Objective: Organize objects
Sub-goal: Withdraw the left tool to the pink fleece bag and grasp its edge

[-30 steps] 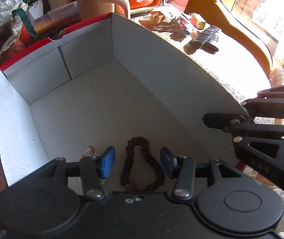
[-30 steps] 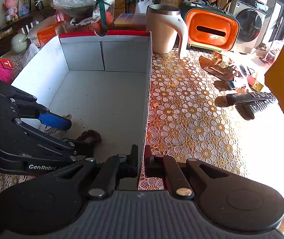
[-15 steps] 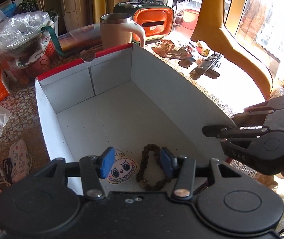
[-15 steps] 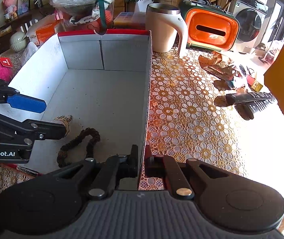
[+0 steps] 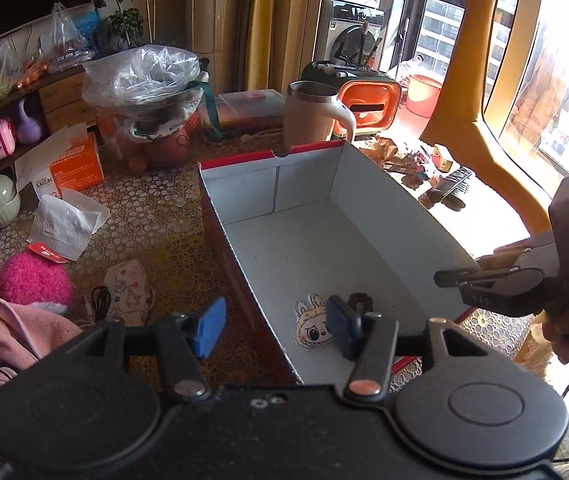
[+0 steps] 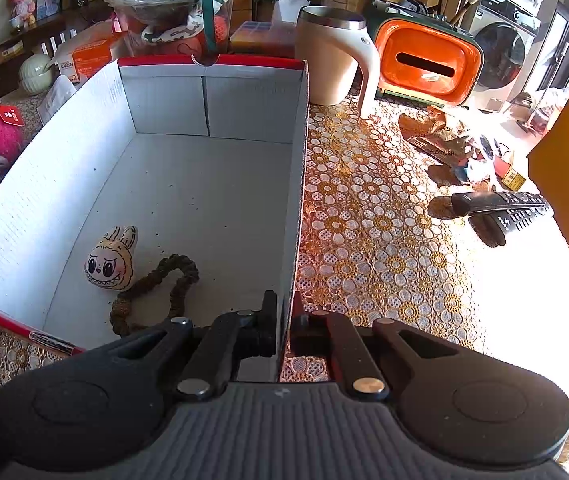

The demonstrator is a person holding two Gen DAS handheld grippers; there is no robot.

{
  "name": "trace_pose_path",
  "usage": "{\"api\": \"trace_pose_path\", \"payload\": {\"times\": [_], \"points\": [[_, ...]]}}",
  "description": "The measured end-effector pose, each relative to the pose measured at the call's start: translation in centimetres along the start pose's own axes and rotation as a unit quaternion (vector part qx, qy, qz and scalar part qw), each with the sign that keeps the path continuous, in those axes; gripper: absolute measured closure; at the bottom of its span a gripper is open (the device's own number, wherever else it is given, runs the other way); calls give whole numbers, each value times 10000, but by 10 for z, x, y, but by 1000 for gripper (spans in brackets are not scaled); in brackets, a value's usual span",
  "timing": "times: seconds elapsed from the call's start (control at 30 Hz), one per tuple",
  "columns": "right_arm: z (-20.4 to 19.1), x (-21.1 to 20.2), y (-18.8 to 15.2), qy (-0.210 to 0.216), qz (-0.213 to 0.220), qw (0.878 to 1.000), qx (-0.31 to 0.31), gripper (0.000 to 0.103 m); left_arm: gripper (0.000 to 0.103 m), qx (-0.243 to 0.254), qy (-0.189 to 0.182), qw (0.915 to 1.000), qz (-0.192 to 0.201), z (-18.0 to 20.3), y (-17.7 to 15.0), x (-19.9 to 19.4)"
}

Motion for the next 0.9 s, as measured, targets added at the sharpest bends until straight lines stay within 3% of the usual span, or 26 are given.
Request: {"api": "trace_pose_path", "payload": {"times": [0.2, 0.27, 0.53, 0.9], "points": [[-1, -1, 0, -33, -16, 10000, -29, 97, 31, -245, 196, 9994, 158, -25, -12, -19], [-1, -1, 0, -35, -19, 10000, -24, 97, 20, -328, 285, 9988, 219, -35, -16, -25], [-3, -2, 0, -93, -41, 9999, -61, 97, 2, -870, 700, 9932, 332, -80, -29, -37], [-4, -1, 1, -146, -78, 9998, -67, 97, 1, -1670, 1463, 9750, 124, -150, -50, -22]]}}
Point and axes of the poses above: each gripper's, at about its wrist camera, not at the fingertips, and x roughly the way its jaws point, z to its right, y to its top, the point moved 3 cm from there along x, roughly the way its jaws point, and after that the axes turned 4 degrees about -z, right-handed, at the moved point
